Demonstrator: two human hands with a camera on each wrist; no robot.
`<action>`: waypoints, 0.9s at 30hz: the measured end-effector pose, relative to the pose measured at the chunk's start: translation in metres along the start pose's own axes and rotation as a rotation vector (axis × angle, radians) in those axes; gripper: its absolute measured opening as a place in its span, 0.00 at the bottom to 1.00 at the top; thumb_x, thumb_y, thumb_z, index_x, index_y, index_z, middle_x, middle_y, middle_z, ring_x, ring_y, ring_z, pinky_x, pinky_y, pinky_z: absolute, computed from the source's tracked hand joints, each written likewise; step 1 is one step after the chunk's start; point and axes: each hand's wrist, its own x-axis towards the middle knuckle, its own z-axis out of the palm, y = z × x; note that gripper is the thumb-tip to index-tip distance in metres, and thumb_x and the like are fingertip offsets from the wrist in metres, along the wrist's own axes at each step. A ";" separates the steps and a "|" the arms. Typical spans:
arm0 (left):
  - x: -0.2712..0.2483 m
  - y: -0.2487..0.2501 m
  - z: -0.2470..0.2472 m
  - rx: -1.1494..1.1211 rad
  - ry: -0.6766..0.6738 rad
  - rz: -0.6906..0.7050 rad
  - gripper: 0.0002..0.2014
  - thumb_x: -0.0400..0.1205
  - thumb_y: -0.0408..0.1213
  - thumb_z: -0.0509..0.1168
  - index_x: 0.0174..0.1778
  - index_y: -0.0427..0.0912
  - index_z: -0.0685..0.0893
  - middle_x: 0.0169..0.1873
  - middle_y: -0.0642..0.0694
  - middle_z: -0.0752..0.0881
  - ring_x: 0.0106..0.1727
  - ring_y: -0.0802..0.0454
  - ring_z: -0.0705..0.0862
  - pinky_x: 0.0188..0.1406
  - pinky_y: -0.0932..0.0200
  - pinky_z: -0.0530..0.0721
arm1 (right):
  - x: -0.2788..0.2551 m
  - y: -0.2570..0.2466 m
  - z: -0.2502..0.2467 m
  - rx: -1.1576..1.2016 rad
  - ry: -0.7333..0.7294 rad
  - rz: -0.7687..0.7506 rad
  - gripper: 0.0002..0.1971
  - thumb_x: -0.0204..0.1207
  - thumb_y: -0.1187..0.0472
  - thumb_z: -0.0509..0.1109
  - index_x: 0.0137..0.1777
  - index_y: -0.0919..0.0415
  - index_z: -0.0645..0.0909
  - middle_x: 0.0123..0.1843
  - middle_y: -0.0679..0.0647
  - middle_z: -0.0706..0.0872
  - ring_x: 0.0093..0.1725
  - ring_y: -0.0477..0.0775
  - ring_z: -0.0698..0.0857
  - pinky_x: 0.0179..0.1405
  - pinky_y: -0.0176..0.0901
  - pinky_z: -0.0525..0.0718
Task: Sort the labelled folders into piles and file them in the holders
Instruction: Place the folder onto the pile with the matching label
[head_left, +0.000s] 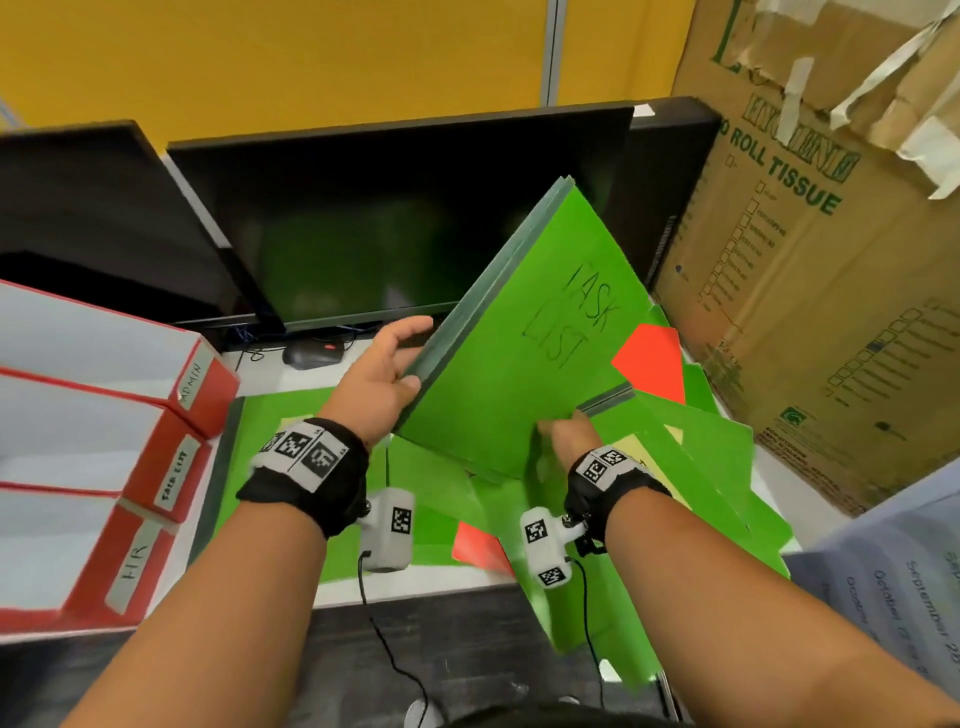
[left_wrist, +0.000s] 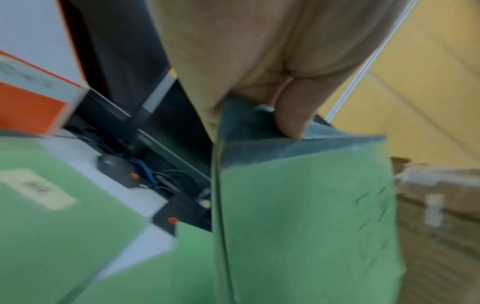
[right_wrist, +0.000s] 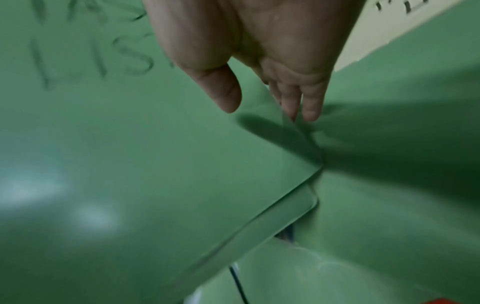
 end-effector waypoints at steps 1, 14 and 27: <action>-0.001 -0.007 -0.004 0.030 0.036 -0.030 0.34 0.78 0.13 0.53 0.64 0.61 0.73 0.54 0.49 0.87 0.40 0.57 0.83 0.39 0.57 0.80 | 0.002 0.000 0.001 0.043 0.009 -0.013 0.33 0.77 0.68 0.67 0.79 0.66 0.59 0.75 0.64 0.72 0.69 0.64 0.77 0.70 0.53 0.76; -0.011 -0.096 -0.010 0.426 0.284 -0.444 0.18 0.84 0.32 0.61 0.69 0.31 0.72 0.62 0.33 0.82 0.62 0.35 0.81 0.60 0.47 0.79 | -0.020 -0.003 0.008 -0.396 0.040 -0.320 0.24 0.83 0.65 0.59 0.78 0.67 0.63 0.78 0.62 0.67 0.76 0.61 0.70 0.75 0.45 0.66; -0.027 -0.122 -0.048 0.414 0.475 -0.511 0.17 0.85 0.29 0.58 0.69 0.31 0.69 0.61 0.27 0.81 0.61 0.29 0.81 0.59 0.43 0.78 | -0.045 -0.008 0.047 -0.664 -0.046 -0.470 0.09 0.79 0.63 0.65 0.55 0.67 0.75 0.50 0.64 0.83 0.53 0.63 0.84 0.52 0.47 0.80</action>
